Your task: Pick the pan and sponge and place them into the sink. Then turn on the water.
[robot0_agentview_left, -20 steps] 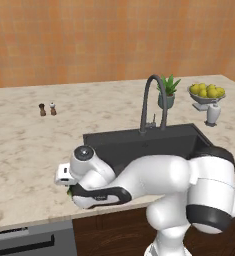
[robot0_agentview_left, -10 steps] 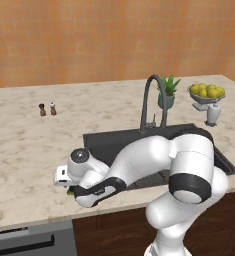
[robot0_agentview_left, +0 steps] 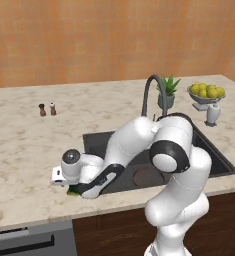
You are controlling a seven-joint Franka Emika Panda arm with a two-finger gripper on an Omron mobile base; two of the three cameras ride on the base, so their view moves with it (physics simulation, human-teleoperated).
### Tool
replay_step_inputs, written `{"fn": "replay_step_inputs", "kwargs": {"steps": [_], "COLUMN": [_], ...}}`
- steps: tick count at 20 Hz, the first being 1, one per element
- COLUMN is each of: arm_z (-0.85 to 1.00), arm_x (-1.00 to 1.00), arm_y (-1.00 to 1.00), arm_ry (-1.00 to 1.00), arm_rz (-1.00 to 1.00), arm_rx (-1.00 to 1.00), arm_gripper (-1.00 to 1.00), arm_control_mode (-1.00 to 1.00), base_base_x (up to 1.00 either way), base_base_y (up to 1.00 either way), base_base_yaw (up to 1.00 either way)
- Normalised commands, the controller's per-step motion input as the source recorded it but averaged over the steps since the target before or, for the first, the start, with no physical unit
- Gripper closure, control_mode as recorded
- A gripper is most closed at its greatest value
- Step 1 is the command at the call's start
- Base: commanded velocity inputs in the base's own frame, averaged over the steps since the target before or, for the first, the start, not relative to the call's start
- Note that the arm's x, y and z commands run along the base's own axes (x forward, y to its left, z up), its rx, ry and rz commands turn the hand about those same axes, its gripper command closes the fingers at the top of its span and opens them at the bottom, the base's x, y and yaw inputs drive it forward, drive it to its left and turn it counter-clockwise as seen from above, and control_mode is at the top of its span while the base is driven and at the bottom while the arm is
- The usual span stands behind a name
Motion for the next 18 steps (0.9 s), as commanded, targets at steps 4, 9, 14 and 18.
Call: {"fn": "replay_step_inputs", "kwargs": {"steps": [4, 9, 14, 18], "arm_z": [-0.43, -0.53, -0.49, 0.14], "arm_x": [0.12, -0.08, -0.19, -0.22], "arm_y": [0.27, 0.04, -0.13, -0.49], "arm_ry": [0.0, 0.0, 0.0, -0.01], "arm_rz": [-0.01, -0.07, -0.14, -0.28], "arm_rx": [-0.08, -0.02, 0.01, 0.04], "arm_gripper": [-1.0, 1.0, 1.0, 1.0], "arm_control_mode": [-1.0, -1.0, -1.0, -1.0], "base_base_x": [0.0, 0.0, 0.0, 0.0], "base_base_y": [0.0, 0.0, 0.0, 0.0], "base_base_yaw": [0.0, 0.0, 0.0, 0.0]}}
